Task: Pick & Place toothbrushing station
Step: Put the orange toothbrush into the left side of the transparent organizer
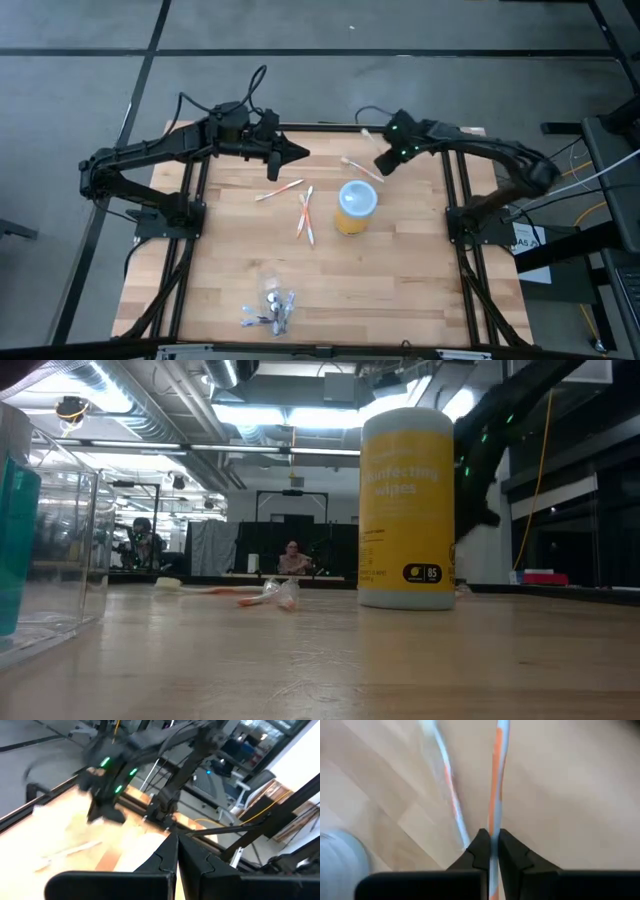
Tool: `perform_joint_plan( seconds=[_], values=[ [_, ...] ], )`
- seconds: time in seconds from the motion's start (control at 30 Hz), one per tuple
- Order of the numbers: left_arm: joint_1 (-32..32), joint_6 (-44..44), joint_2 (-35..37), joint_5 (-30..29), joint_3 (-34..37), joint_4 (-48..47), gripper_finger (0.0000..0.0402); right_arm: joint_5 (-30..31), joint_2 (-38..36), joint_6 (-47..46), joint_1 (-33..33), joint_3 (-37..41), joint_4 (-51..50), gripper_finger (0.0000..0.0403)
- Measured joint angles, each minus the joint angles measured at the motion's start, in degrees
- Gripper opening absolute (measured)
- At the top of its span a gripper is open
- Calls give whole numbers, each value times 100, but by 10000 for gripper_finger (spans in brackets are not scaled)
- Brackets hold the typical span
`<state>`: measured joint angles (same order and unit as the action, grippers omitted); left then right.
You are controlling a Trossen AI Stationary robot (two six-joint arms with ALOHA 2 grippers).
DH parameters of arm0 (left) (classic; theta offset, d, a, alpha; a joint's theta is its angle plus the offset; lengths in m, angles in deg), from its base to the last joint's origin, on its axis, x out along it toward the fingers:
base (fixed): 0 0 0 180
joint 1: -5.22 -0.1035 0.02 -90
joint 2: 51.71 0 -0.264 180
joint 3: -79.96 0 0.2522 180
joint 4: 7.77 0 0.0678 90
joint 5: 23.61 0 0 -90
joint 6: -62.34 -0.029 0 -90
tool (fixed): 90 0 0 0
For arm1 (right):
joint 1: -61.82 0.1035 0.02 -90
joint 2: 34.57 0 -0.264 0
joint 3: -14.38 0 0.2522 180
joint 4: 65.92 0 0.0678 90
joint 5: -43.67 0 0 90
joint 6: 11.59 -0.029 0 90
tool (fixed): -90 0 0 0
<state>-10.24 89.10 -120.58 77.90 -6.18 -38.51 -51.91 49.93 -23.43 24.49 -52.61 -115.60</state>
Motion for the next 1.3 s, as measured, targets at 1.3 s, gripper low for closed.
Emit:
perform_joint_plan(
  seconds=[1.3],
  values=[
    [385,1121,-1453,102,2,3957,107,-2225,-2141,-2251,2633,-498,3439,16]
  ],
)
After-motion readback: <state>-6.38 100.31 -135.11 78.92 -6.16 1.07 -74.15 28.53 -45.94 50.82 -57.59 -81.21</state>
